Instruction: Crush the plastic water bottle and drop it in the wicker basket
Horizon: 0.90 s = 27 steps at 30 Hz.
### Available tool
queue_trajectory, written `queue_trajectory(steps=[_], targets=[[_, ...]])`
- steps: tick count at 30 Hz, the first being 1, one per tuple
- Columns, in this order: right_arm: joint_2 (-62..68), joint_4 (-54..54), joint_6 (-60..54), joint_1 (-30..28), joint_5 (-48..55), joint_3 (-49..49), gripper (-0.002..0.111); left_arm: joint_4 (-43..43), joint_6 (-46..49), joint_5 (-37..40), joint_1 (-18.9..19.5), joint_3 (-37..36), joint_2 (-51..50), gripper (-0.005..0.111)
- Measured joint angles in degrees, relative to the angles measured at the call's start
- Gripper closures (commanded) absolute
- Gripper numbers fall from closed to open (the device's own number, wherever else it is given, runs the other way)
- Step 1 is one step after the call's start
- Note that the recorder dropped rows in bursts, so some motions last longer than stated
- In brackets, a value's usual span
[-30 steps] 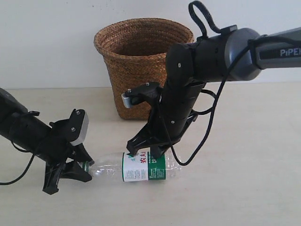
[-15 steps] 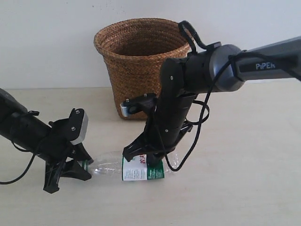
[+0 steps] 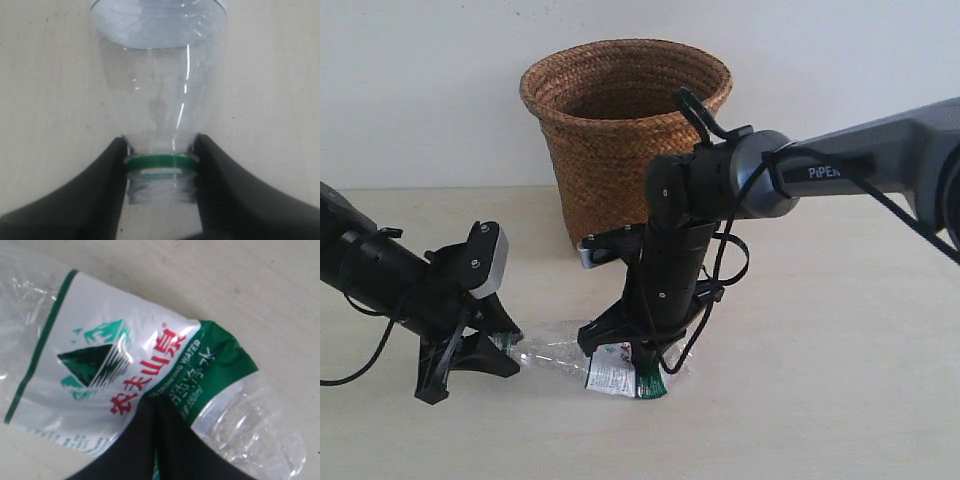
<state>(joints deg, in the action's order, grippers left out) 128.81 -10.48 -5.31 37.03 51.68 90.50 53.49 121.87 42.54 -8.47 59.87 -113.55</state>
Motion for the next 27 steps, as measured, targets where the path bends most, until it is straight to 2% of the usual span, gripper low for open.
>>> queue_trajectory(steps=[10,18,27], targets=[[-2.16,0.96,0.45,0.09,2.30,2.49,0.108,-0.11,0.00,-0.08,0.00,0.00,0.00,0.103],[-10.35,1.25,0.45,0.09,0.10,2.37,0.108,-0.23,-0.12,0.16,-0.04,0.00,-0.25,0.103],[-9.51,-9.70,-5.52,0.09,0.48,2.37,0.108,-0.23,-0.12,0.16,-0.04,0.00,-0.25,0.103]])
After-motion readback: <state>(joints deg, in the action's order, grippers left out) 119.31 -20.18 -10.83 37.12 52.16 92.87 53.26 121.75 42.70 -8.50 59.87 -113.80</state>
